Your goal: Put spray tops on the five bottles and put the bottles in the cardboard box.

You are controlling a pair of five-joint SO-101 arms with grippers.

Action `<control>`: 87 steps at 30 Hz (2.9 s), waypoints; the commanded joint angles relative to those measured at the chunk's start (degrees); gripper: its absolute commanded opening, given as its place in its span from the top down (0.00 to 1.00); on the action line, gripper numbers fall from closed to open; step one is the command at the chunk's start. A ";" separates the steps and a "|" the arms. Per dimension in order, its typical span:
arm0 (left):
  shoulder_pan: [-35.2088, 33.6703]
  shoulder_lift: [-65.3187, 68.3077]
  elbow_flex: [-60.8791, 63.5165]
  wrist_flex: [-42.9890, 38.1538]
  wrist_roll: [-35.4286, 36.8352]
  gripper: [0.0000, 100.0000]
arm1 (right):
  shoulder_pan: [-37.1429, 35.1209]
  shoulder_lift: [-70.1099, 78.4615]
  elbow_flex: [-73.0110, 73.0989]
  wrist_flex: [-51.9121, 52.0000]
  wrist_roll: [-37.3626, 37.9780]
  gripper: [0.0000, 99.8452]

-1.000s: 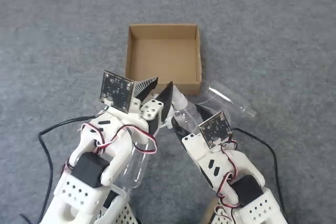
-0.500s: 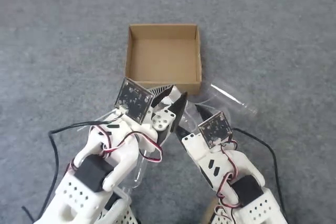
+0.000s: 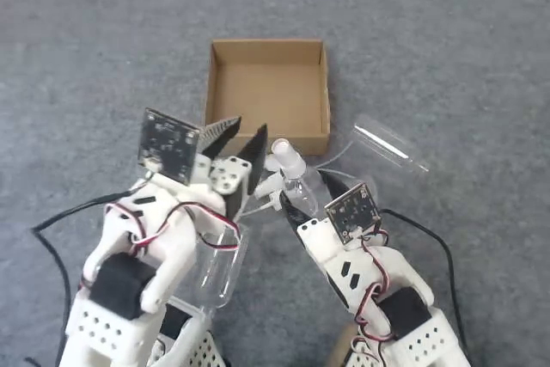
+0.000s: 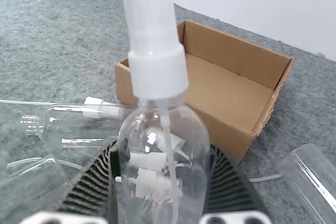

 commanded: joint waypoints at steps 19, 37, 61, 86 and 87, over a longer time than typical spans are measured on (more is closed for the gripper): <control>-7.12 -1.14 11.82 -14.59 3.87 0.89 | 0.31 -1.45 -4.75 -9.45 1.05 0.98; 5.27 -0.97 16.04 -15.56 -0.79 0.89 | -2.51 -1.36 -4.57 -10.95 1.05 0.98; -5.27 -1.14 4.26 -6.33 -2.20 0.90 | 5.85 -1.36 -2.11 -10.77 0.97 0.98; -34.73 -1.14 25.10 -13.27 -2.64 0.90 | 6.02 -1.36 -0.26 -10.77 -3.78 0.98; -34.73 -1.14 25.63 -13.89 -2.64 0.90 | 6.02 -1.36 -0.26 -10.86 -3.69 0.98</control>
